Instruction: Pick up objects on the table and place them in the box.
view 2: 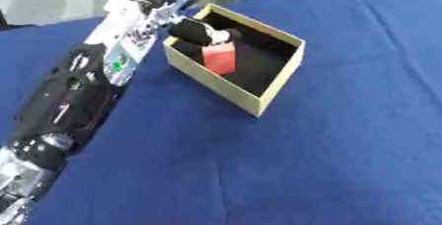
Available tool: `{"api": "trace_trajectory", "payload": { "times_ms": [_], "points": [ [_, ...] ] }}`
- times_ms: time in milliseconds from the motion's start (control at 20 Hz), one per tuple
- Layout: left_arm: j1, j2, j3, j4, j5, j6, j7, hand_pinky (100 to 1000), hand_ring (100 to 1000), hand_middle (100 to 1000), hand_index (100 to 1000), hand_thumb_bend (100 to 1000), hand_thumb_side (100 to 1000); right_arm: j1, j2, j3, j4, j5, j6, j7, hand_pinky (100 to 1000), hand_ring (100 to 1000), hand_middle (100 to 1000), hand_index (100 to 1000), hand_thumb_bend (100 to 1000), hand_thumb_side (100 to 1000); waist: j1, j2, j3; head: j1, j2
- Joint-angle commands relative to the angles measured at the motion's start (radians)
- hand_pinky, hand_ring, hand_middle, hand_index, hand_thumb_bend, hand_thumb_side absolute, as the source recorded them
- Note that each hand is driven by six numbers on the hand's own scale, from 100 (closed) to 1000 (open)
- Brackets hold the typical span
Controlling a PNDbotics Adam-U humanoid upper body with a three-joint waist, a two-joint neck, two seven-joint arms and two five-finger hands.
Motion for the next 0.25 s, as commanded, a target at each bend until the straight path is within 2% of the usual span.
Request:
{"api": "trace_trajectory", "payload": {
  "times_ms": [50,250],
  "points": [
    [-0.001,0.066,0.002,-0.099,0.063,0.026,-0.005,771,862,852,916,472,544,-0.001,-0.038,-0.018,-0.014,0.001,0.006,-0.003,845,819,825,851,100,981,-0.018,-0.032,0.013,-0.018,0.017],
    [0.046,0.131,0.015,-0.21,0.162,0.066,0.007,754,853,843,909,433,514,0.009,-0.035,-0.025,-0.014,0.001,0.008,-0.011,845,819,825,851,100,978,-0.029,-0.049,0.044,-0.039,0.034]
  ]
}}
